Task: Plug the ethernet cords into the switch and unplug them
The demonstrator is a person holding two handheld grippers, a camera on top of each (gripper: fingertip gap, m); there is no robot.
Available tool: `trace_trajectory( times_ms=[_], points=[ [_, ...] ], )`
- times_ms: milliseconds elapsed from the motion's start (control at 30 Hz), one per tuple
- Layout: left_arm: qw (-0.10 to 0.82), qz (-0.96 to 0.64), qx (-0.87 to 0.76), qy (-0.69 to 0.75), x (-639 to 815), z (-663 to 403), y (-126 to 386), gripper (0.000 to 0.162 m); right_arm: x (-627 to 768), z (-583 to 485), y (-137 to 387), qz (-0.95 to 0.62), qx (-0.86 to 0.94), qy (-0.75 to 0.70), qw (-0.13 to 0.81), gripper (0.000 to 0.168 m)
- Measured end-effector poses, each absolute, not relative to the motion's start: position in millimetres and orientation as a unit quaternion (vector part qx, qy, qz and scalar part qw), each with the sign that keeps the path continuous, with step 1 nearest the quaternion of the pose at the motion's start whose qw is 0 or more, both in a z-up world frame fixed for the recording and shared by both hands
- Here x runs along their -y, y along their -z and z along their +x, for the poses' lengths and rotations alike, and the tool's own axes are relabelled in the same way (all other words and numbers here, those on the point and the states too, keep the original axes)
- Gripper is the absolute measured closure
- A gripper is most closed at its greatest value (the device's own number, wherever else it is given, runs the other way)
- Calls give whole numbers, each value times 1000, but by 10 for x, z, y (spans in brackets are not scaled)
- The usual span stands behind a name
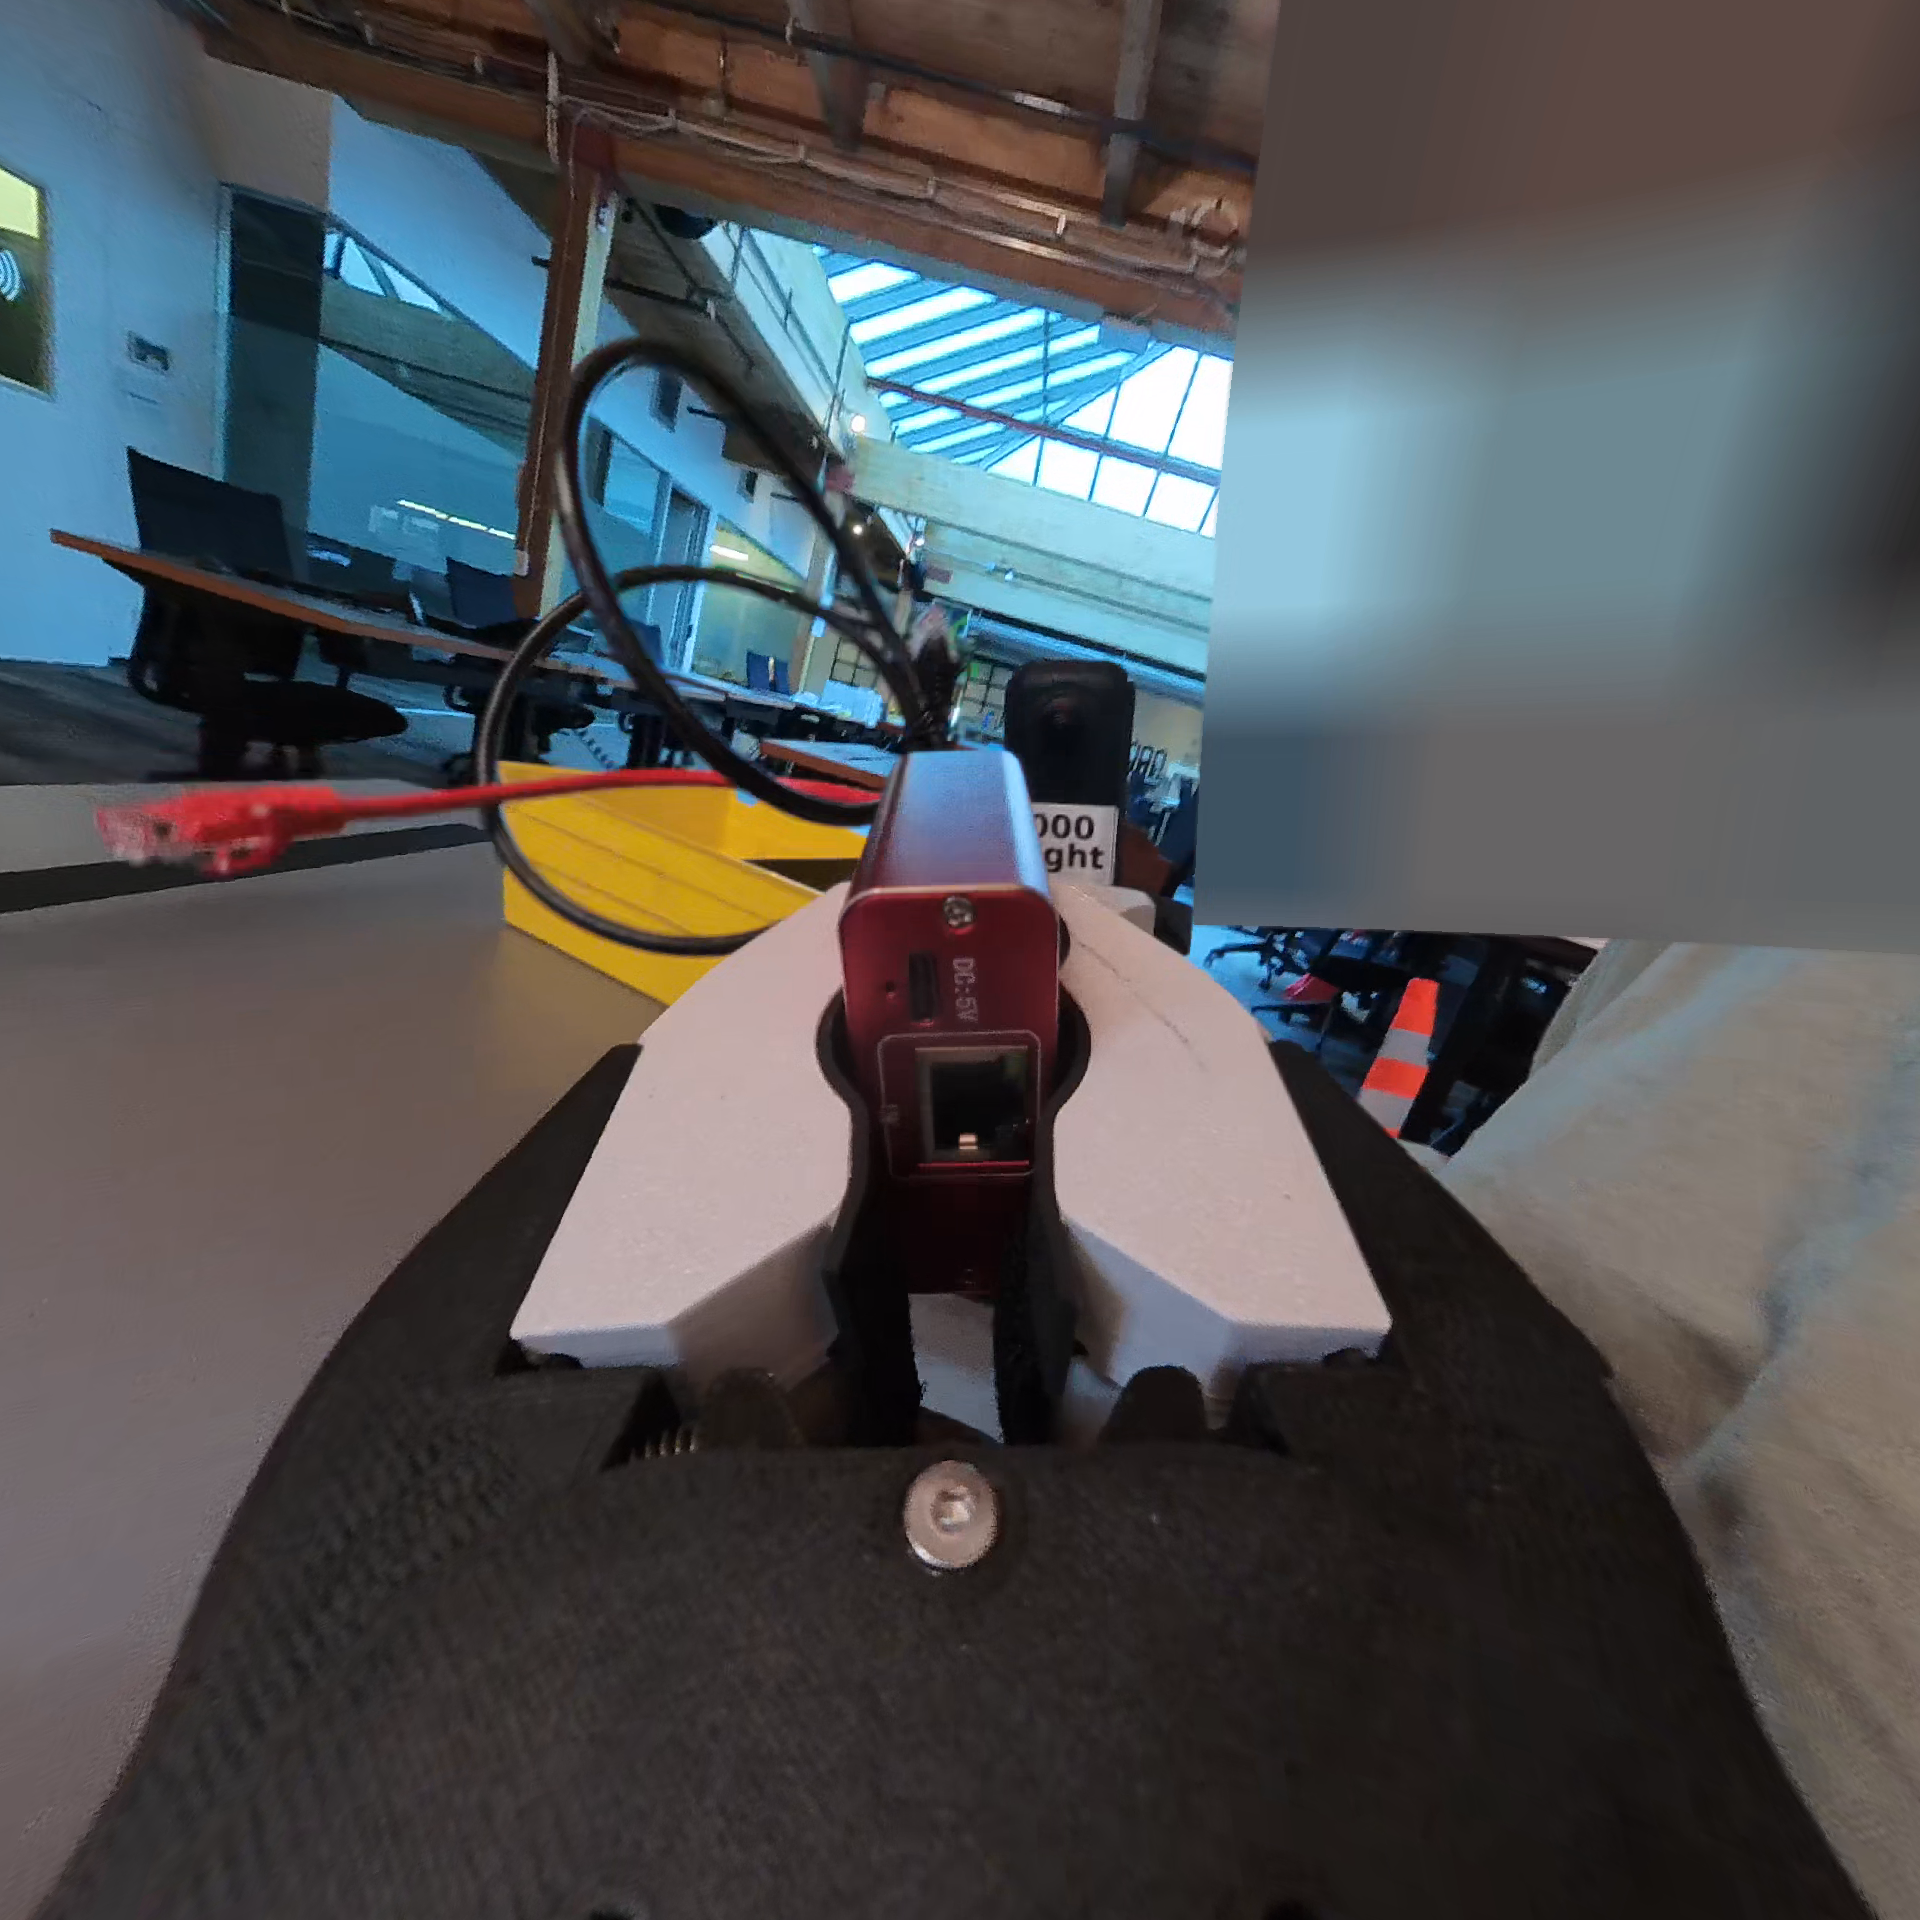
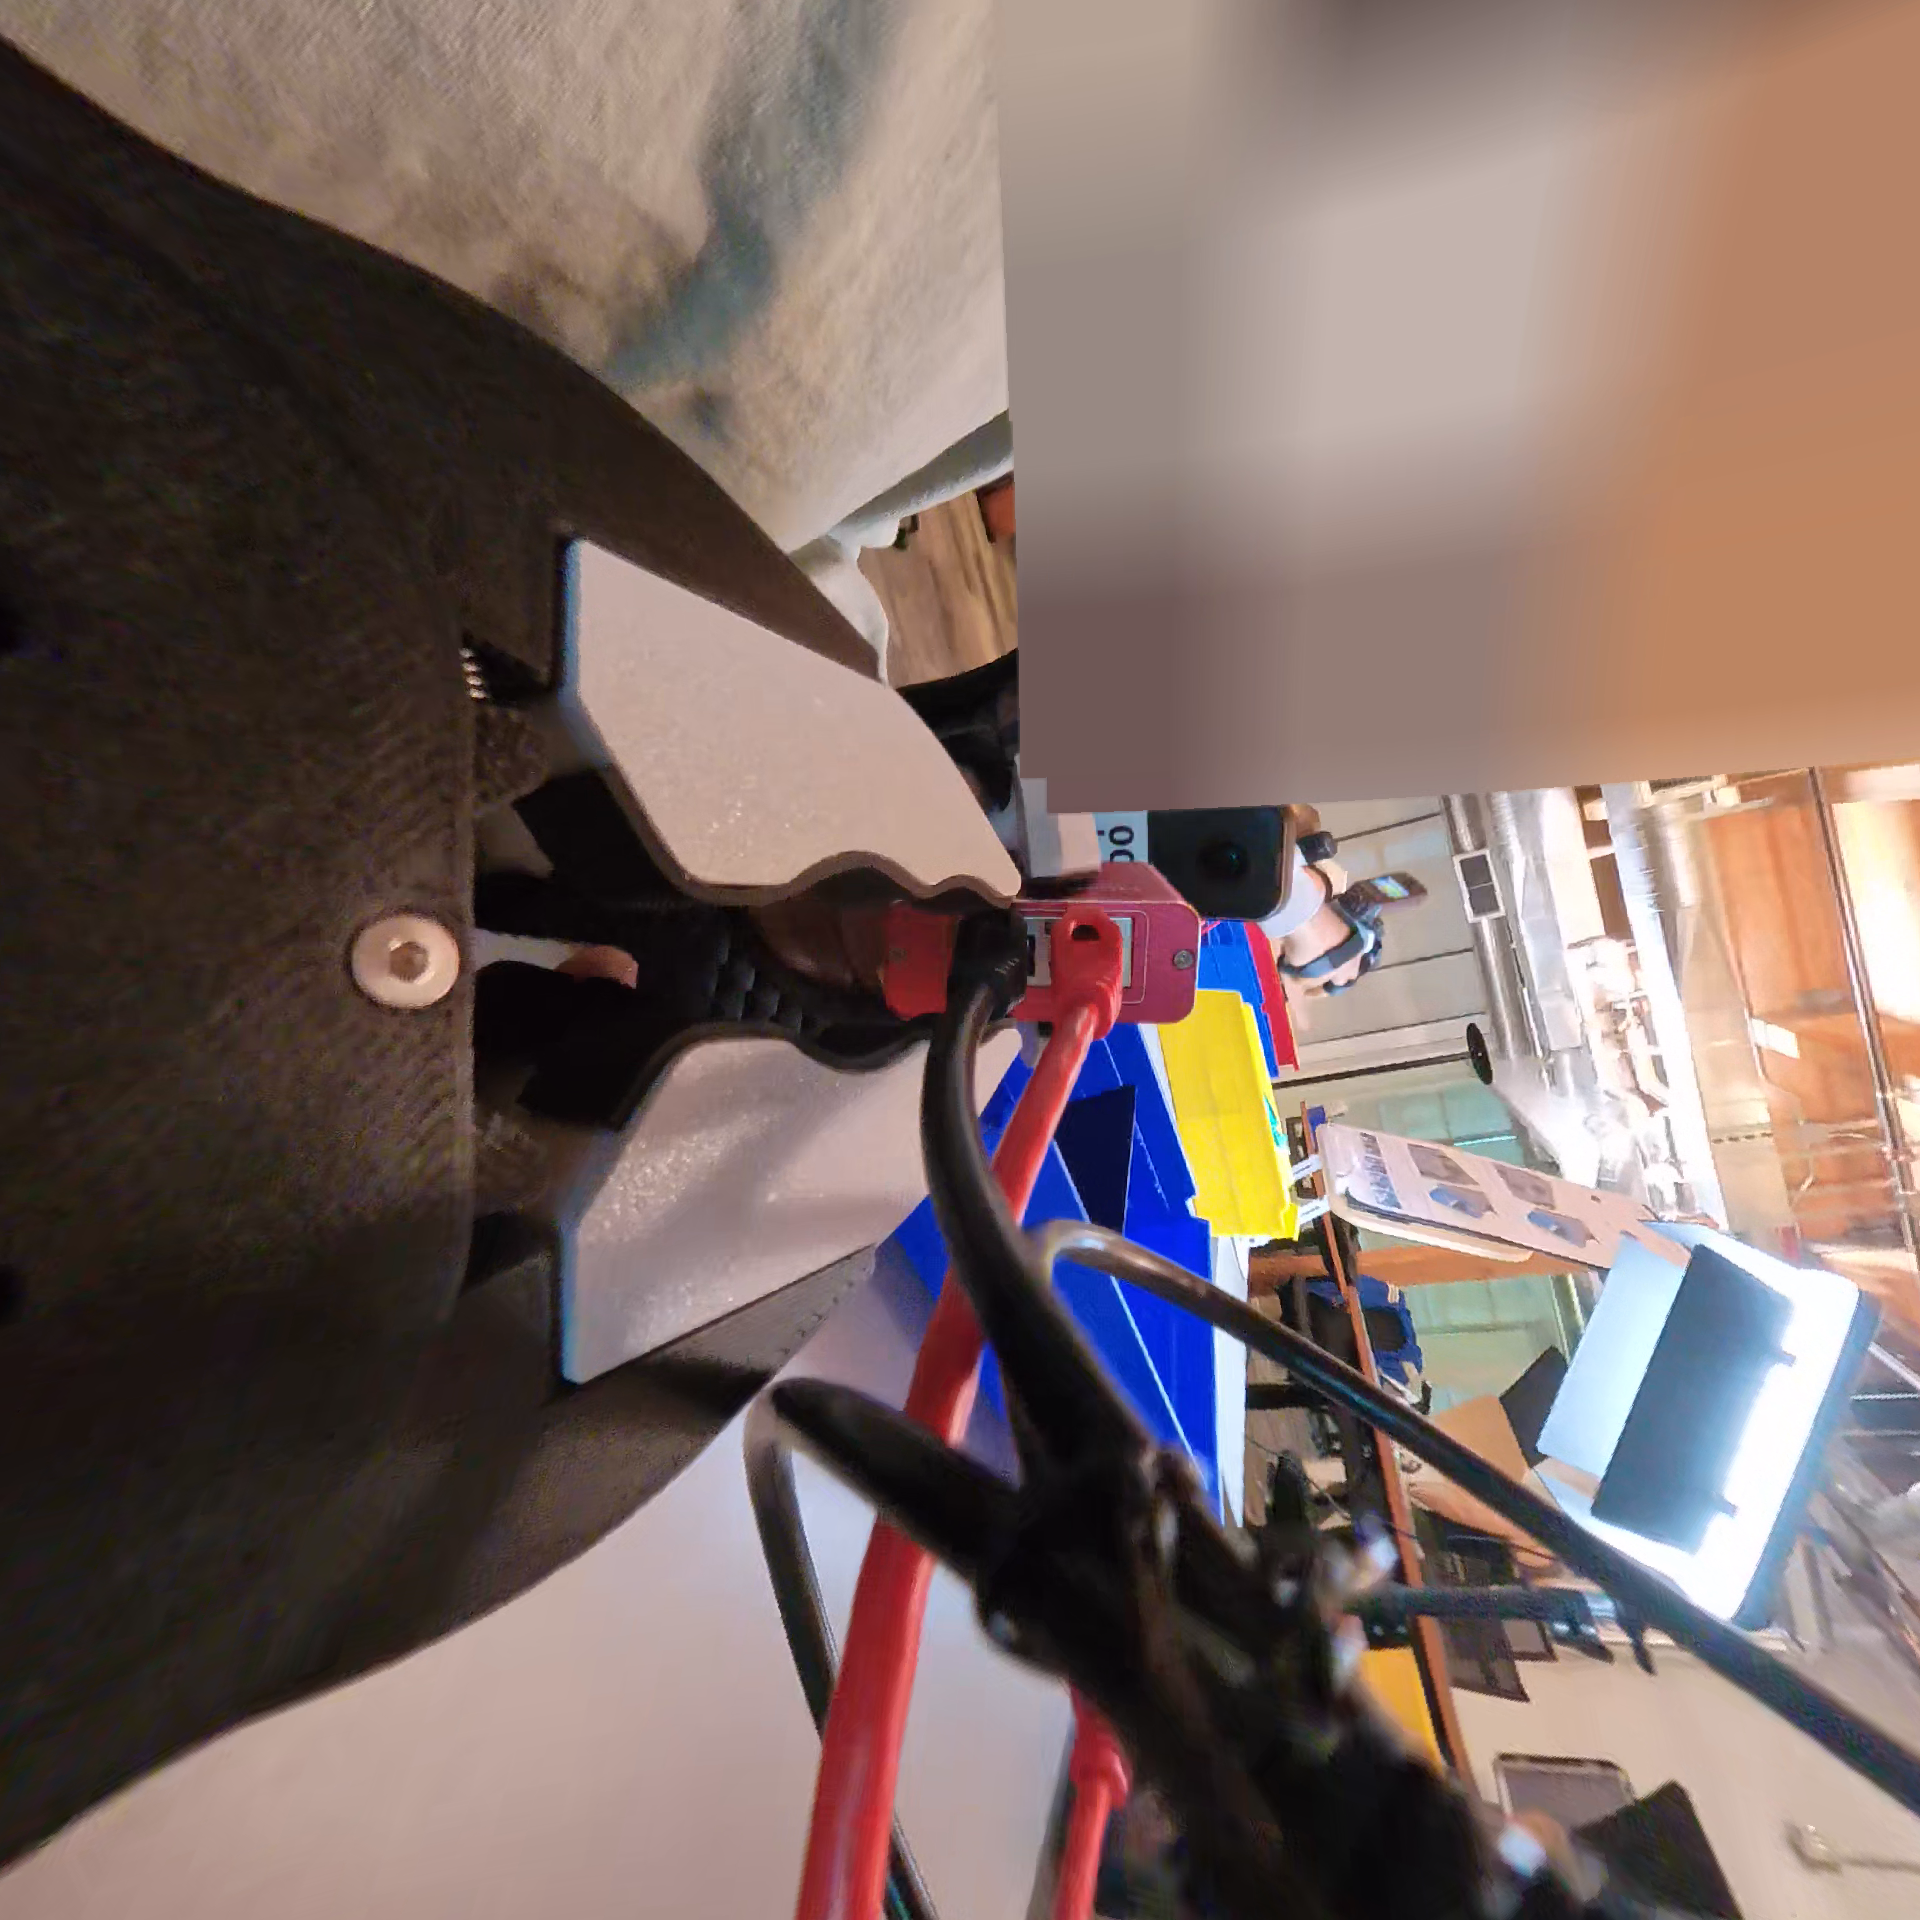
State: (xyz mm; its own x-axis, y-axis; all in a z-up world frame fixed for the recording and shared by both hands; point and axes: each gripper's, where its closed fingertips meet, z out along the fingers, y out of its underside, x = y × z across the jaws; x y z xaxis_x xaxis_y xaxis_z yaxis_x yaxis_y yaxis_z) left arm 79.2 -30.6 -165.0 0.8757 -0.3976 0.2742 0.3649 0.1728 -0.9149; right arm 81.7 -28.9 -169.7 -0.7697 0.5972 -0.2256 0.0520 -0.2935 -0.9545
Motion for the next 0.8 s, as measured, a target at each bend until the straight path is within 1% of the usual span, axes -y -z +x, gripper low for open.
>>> trace_trajectory(
  times_ms=[167,400,600,800],
  points=[
    [767,-591,-17,250,329,805,1650,134,298,827,1674,-289,567,-749,184,146],
    [760,-597,-9,258,307,800,1672,133,273,821,1670,-293,558,-755,181,147],
    [755,-606,8,251,268,788,1722,133,221,778,1686,-293,571,-723,255,149],
    [753,-597,22,275,267,776,1715,133,215,770,1667,-295,549,-722,299,149]
  ],
)
